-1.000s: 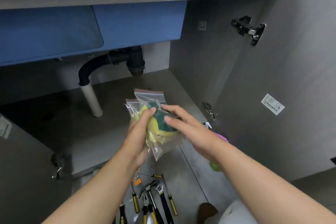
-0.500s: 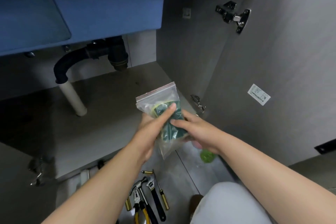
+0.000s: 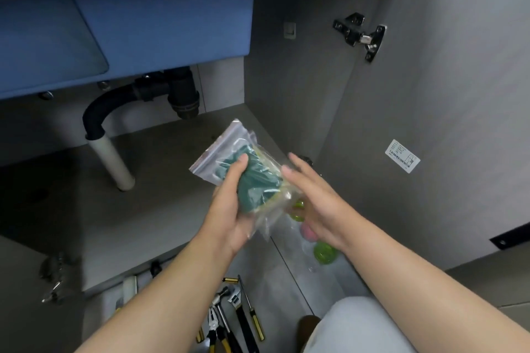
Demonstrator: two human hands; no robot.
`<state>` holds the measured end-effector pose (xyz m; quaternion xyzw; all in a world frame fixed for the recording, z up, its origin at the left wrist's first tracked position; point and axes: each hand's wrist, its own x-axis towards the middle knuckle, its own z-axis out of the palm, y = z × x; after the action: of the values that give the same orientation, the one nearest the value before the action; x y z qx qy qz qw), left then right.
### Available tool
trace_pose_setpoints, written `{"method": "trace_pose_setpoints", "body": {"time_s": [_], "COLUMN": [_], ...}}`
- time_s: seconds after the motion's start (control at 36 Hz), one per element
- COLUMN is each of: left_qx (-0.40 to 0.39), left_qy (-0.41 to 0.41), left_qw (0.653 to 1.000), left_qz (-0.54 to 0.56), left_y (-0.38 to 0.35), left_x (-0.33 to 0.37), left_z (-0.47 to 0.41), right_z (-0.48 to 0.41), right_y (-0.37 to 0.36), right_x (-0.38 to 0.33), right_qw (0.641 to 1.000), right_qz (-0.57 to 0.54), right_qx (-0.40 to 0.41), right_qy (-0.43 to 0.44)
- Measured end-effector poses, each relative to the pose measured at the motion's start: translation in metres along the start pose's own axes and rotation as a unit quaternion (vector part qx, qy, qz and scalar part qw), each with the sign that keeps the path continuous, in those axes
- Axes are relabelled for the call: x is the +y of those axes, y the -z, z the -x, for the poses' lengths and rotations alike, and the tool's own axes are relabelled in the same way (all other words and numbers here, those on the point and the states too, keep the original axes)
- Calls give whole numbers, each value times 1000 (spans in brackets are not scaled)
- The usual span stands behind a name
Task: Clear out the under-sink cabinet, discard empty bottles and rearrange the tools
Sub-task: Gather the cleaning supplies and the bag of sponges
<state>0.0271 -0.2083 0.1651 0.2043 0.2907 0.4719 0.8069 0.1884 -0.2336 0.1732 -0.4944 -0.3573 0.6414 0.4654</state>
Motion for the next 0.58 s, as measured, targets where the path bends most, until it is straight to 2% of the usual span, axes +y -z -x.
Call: {"method": "trace_pose_setpoints", "body": {"time_s": [0.08,0.17,0.25,0.39,0.47,0.58], "left_qx": [21,22,40,76,89,87], "left_qy": [-40,-50,-72,-98,-50,38], "left_qw": [998,998,996,992,990,970], "left_qz": [40,32,26,-9,-100,-225], "left_y": [-2,-11,-15,-6,3,19], "left_x": [1,-10,-18,-15,-13,-11], "left_z": [-5,-7,-10,-14,-14,-15], "right_z": [6,5,-2,-10,-17,-30], "right_y": [-10,-31,-44,-38,-22,11], "right_x": [9,10,9,14,25,54], "right_qw": [993,987,982,981,980,982], "right_qz": [-117,-146,-184,-190,-191,-172], "right_qx": [-21,-68,-27,-41,-41,-16], "right_qy": [-17,16,25,-14,-50,-72]}}
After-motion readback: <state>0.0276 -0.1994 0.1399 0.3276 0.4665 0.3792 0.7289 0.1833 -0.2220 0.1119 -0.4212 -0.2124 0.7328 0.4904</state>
